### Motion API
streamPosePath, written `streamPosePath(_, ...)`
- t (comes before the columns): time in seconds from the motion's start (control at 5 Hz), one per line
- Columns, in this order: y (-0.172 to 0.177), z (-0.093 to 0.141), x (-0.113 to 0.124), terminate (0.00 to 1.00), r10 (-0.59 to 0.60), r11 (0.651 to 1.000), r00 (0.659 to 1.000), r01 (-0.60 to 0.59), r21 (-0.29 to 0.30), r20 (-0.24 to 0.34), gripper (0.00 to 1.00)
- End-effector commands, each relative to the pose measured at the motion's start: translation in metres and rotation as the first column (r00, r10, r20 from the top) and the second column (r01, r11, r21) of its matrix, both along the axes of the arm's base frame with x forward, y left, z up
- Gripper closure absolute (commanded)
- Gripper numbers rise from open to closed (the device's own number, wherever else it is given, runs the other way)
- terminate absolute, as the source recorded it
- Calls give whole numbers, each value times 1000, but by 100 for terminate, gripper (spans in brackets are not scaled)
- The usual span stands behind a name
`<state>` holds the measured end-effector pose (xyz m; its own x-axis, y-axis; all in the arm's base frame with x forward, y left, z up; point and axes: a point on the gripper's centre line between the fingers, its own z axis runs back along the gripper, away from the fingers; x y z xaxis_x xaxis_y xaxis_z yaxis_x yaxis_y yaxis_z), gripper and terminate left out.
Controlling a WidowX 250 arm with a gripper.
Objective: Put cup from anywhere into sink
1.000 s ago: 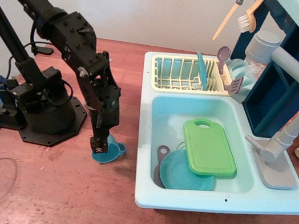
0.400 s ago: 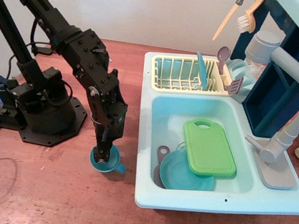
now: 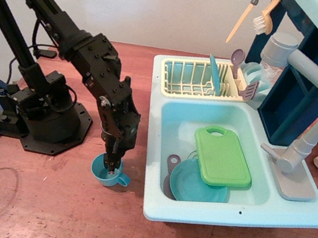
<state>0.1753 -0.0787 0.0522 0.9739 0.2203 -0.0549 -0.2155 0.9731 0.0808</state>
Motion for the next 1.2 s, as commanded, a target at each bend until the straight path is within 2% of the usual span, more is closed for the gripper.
streamPosePath(0.0, 0, 12, 14, 0, -32, 999, 999, 32, 7, 14, 100)
streamPosePath(0.2, -1, 12, 17, 0, -40, 999, 999, 40, 11, 11, 100)
streamPosePath(0.4, 10, 34, 15, 0, -41, 999, 999, 41, 29, 15, 100)
streamPosePath(0.6, 45, 84, 25, 0, -93, 991, 995, 97, 90, -45, 100)
streamPosePath(0.8, 64, 135, 62, 0, -156, 974, 987, 160, 161, -39, 100)
streamPosePath(1.0, 55, 164, 112, 0, -232, 957, 973, 226, 183, 10, 100)
